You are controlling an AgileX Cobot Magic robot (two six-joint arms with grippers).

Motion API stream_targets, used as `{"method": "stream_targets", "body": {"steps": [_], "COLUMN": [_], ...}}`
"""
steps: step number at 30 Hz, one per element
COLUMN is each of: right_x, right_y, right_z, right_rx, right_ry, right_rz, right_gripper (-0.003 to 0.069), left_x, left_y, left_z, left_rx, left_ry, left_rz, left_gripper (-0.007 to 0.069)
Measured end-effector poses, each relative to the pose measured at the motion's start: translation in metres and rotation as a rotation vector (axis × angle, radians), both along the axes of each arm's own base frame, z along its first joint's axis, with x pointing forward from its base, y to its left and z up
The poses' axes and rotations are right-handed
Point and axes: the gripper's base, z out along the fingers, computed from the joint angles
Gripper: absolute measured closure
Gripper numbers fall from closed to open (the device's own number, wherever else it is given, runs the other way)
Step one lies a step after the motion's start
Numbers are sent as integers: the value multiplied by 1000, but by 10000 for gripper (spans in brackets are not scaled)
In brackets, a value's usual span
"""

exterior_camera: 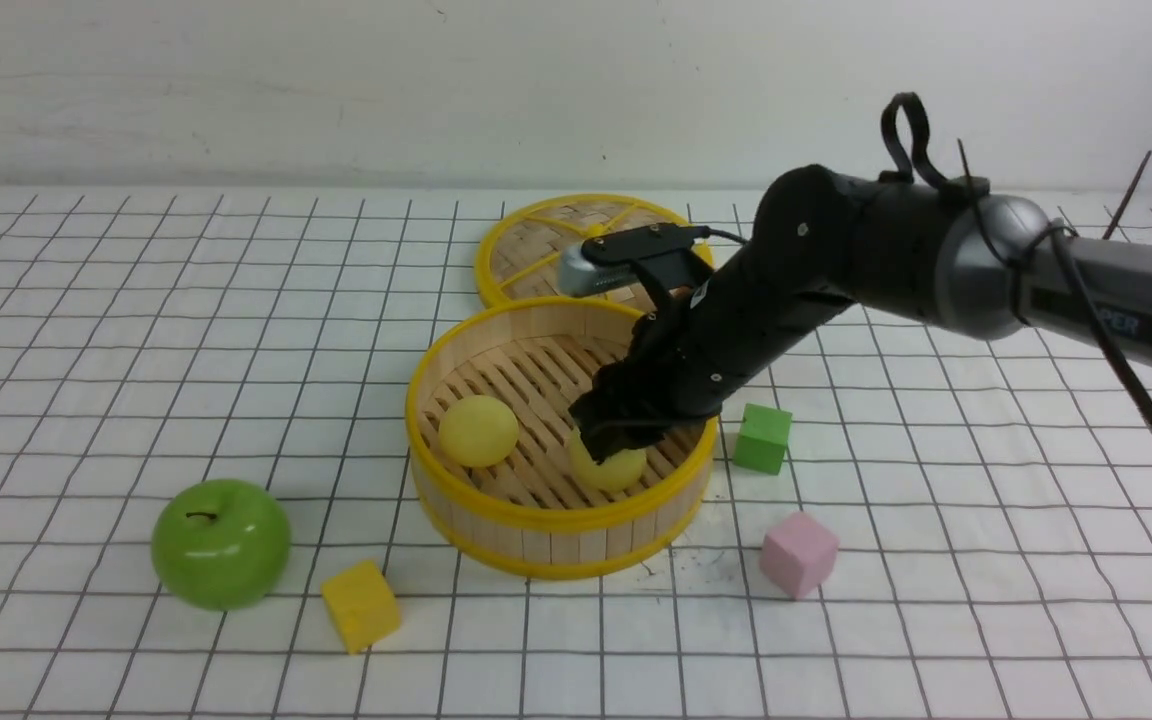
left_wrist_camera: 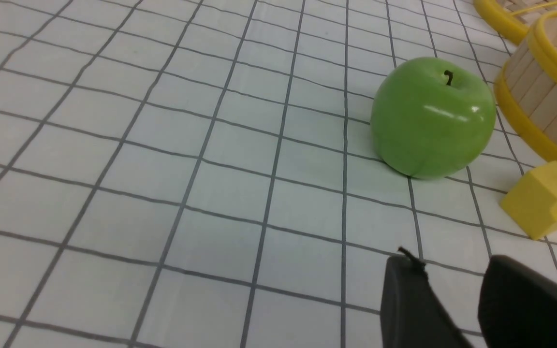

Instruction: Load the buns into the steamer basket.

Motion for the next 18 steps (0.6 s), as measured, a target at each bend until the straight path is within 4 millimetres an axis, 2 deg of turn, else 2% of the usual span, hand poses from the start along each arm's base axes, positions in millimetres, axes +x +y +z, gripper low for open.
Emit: {"method": "stream_targets", "body": {"steps": [3, 4, 5, 6, 7, 8, 9, 10, 13, 14, 15, 18], "right_x": [-6, -7, -11, -11, -18, -22, -27, -28, -54, -56, -72, -107], "right_y": [-9, -10, -18, -20, -34, -41, -48, -50, -82, -84, -97, -118], "right_z": [19, 22, 36, 38, 60, 69, 82, 84, 131, 134, 155, 192], "right_rx": [-45, -47, -67, -75, -106, -120, -129, -134, -166, -170, -170, -166], "right_ry": [-9, -11, -16, -18, -27, -27, -37, -39, -60, -54, -68, -103], "right_rz": [-22, -25, -50, -58, -106, -123, -141, -149, -218, -222, -239, -268], "right_gripper": [202, 197, 164, 161, 144, 141, 141, 141, 159, 161, 182, 259], "left_x": [0, 0, 0, 0, 0, 0, 0, 0, 0, 0, 0, 0], "left_y": [0, 0, 0, 0, 0, 0, 0, 0, 0, 0, 0, 0], "left_z": [0, 0, 0, 0, 0, 0, 0, 0, 0, 0, 0, 0], "left_rx": [0, 0, 0, 0, 0, 0, 0, 0, 0, 0, 0, 0], "left_ry": [0, 0, 0, 0, 0, 0, 0, 0, 0, 0, 0, 0], "left_rz": [0, 0, 0, 0, 0, 0, 0, 0, 0, 0, 0, 0], "left_gripper": [407, 406, 405, 404, 402, 400, 399, 398, 396, 396, 393, 389]}}
